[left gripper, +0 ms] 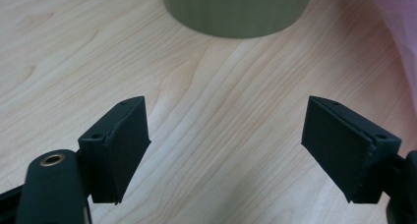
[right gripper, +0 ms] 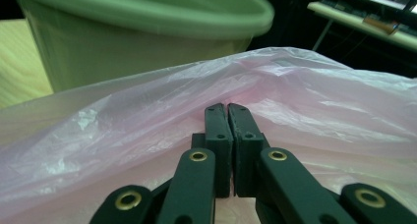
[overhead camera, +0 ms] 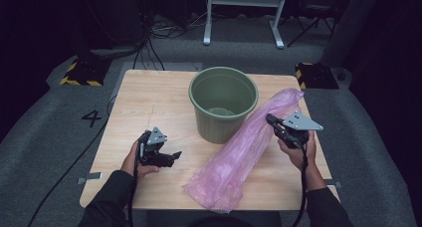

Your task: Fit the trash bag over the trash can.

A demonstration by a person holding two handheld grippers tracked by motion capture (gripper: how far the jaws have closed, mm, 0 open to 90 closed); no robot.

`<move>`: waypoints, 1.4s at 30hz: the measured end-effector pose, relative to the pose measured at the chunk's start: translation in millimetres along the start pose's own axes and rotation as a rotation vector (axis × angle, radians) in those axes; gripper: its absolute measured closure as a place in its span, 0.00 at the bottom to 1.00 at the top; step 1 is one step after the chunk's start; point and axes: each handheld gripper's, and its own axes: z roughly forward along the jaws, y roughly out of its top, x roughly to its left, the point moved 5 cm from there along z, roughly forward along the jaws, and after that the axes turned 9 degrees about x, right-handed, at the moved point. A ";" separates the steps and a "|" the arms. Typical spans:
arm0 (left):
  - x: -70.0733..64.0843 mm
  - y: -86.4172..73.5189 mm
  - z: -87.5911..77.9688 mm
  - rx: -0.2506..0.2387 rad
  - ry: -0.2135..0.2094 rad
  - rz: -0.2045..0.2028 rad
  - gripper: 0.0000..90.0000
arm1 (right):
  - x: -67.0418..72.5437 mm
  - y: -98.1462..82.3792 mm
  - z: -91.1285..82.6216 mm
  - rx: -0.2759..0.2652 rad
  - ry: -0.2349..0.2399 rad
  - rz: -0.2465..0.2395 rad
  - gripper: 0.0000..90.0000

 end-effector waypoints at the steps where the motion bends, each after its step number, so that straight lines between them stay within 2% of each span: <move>1: -1.5 2.0 -1.0 -0.001 -0.008 0.006 0.19 | -0.8 3.4 -2.7 -0.008 -0.004 0.000 0.98; 6: -7.6 13.3 -6.9 -0.029 -0.030 0.017 0.20 | -5.4 17.0 -11.8 -0.026 -0.030 -0.020 0.98; 7: -10.8 22.4 -11.9 -0.053 -0.046 0.016 0.20 | -7.8 25.4 -15.3 -0.036 -0.039 -0.030 0.98; 8: -10.8 22.4 -11.9 -0.053 -0.046 0.016 0.20 | -7.8 25.4 -15.3 -0.036 -0.039 -0.030 0.98; 9: -14.2 33.6 -19.1 -0.089 -0.068 0.010 0.20 | -8.6 34.0 -18.8 -0.047 -0.049 -0.041 0.98; 10: -14.2 33.6 -19.1 -0.089 -0.068 0.010 0.20 | -8.6 34.0 -18.8 -0.047 -0.049 -0.041 0.98; 11: -17.2 39.6 -23.0 -0.107 -0.077 0.008 0.20 | -7.5 42.1 -21.3 -0.056 -0.054 -0.054 0.98; 12: -24.7 51.7 -30.7 -0.130 -0.091 0.026 0.20 | -6.3 45.8 -21.7 -0.058 -0.059 -0.067 0.98; 14: -29.6 57.8 -33.8 -0.137 -0.094 0.039 0.20 | -3.5 51.9 -21.3 -0.060 -0.061 -0.083 0.98; 15: -41.3 69.1 -38.6 -0.145 -0.103 0.067 0.20 | -2.2 54.3 -20.6 -0.062 -0.057 -0.088 0.98; 16: -41.3 69.1 -38.6 -0.145 -0.103 0.067 0.20 | -2.2 54.3 -20.6 -0.062 -0.057 -0.088 0.98; 17: -54.2 78.9 -40.1 -0.143 -0.105 0.094 0.20 | 0.2 58.1 -19.4 -0.066 -0.051 -0.094 0.99; 19: -68.2 86.3 -37.0 -0.140 -0.112 0.120 0.20 | 2.4 60.9 -19.0 -0.072 -0.046 -0.100 0.99; 20: -68.2 86.3 -37.0 -0.140 -0.112 0.120 0.20 | 3.7 62.1 -19.5 -0.076 -0.043 -0.104 0.99; 21: -82.9 90.6 -30.6 -0.126 -0.135 0.144 0.20 | 5.2 63.3 -20.2 -0.081 -0.043 -0.106 0.99; 22: -82.9 90.6 -30.6 -0.126 -0.135 0.144 0.20 | 5.2 63.3 -20.2 -0.081 -0.043 -0.106 0.99; 23: -97.0 93.0 -20.3 -0.108 -0.145 0.166 0.20 | 8.7 65.7 -22.4 -0.090 -0.035 -0.114 0.99; 24: -97.0 93.0 -20.3 -0.108 -0.145 0.166 0.20 | 8.7 65.7 -22.4 -0.090 -0.035 -0.114 0.99; 25: -109.4 94.8 -7.4 -0.074 -0.156 0.183 0.20 | 11.8 67.5 -24.3 -0.097 -0.032 -0.126 0.99; 26: -109.4 94.8 -7.4 -0.074 -0.156 0.183 0.20 | 13.8 68.6 -25.2 -0.099 -0.030 -0.131 0.99; 27: -118.9 96.7 5.9 -0.039 -0.139 0.192 0.20 | 15.9 69.9 -26.2 -0.103 -0.025 -0.137 0.99; 28: -122.9 97.6 12.6 -0.023 -0.138 0.201 0.20 | 18.0 71.2 -27.4 -0.107 -0.021 -0.144 0.99; 30: -127.8 99.2 25.1 0.000 -0.106 0.203 0.20 | 22.8 74.0 -30.5 -0.116 -0.012 -0.159 0.99; 32: -129.9 99.0 36.4 0.022 -0.098 0.208 0.21 | 27.7 77.1 -34.2 -0.132 0.001 -0.173 0.98; 33: -129.9 98.9 41.3 0.028 -0.088 0.208 0.23 | 30.3 78.4 -36.1 -0.138 0.009 -0.181 0.98; 35: -128.7 97.6 47.7 0.032 -0.081 0.223 0.34 | 35.3 80.9 -39.4 -0.153 0.019 -0.197 0.98; 37: -127.3 97.0 49.9 0.029 -0.072 0.233 0.42 | 37.8 82.0 -40.9 -0.159 0.028 -0.204 0.98; 38: -126.0 95.9 50.9 0.025 -0.071 0.230 0.42 | 40.2 82.9 -42.2 -0.166 0.033 -0.213 0.98; 39: -123.2 93.7 50.5 0.012 -0.078 0.241 0.57 | 45.2 84.7 -44.1 -0.177 0.047 -0.228 0.98; 41: -120.8 90.8 46.9 -0.007 -0.069 0.258 0.71 | 48.8 86.1 -44.9 -0.186 0.060 -0.240 0.98; 42: -119.8 89.4 44.3 -0.017 -0.072 0.260 0.75 | 50.7 87.0 -45.0 -0.191 0.065 -0.246 0.98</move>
